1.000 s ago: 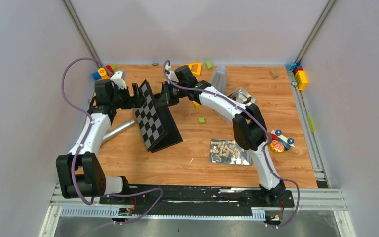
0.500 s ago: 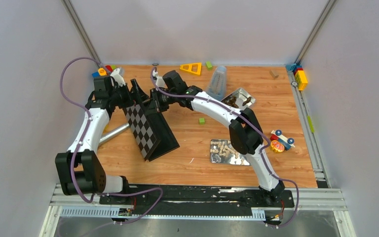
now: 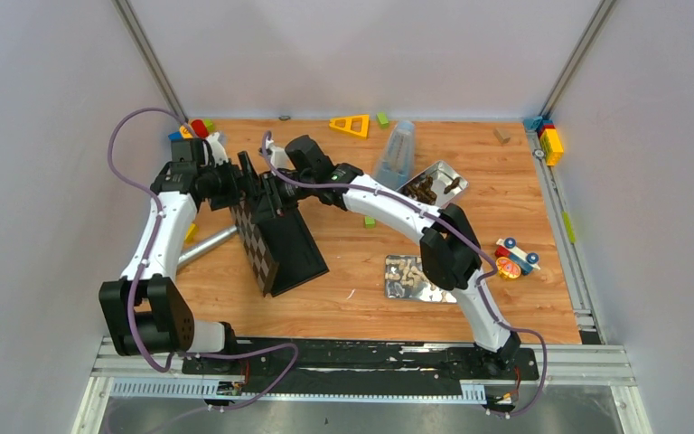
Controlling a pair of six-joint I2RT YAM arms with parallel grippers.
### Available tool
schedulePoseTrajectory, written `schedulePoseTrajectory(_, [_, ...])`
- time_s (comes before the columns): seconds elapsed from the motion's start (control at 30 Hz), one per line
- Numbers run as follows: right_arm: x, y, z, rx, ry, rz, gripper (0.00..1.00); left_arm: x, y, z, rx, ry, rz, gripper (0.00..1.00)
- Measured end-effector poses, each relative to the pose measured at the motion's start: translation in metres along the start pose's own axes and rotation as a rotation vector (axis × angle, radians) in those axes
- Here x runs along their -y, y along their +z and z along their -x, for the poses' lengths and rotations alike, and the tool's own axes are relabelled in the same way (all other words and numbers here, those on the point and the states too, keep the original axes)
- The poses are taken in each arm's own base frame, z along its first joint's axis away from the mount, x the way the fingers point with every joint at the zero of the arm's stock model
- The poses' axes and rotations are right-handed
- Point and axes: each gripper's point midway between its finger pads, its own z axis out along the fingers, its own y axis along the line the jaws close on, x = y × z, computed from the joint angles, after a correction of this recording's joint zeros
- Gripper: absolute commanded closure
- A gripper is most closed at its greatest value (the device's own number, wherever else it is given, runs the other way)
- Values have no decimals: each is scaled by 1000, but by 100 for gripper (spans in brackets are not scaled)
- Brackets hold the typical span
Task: Set up the chess pieces on the board
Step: Adjust the chessboard at the center of the board.
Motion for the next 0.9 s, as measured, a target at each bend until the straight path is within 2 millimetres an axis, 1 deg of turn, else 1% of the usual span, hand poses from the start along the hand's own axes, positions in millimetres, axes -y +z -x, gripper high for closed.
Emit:
schedulePoseTrajectory(0.1, [-14,3,-6,-13,-21,21,75,0,-5,0,-20,9,13,0])
schedulePoseTrajectory(0.2, [-25,8,-14,-29,-34,39,75,-4,-8,-5,-52,20,38,1])
schedulePoseTrajectory(0.33, [-36,13,-22,-48,-44,57,75,-14,-11,-16,-106,29,81,4])
schedulePoseTrajectory(0.47, [-43,16,-29,-64,-49,72,73,-28,-14,-32,-179,30,123,11])
schedulePoseTrajectory(0.53, [-44,17,-30,-67,-52,76,70,-34,-16,-36,-200,31,139,16])
schedulePoseTrajectory(0.57, [-44,17,-30,-67,-53,76,67,-37,-18,-39,-212,31,146,20])
schedulePoseTrajectory(0.6, [-44,17,-30,-68,-55,77,64,-39,-20,-41,-219,30,150,26])
schedulePoseTrajectory(0.7, [-46,14,-30,-67,-68,79,54,-44,-24,-46,-243,33,162,33])
schedulePoseTrajectory(0.8, [-48,7,-31,-63,-90,68,46,-46,-27,-50,-262,35,165,44])
schedulePoseTrajectory(0.9, [-49,-6,-29,-51,-118,45,41,-48,-28,-52,-272,41,165,52])
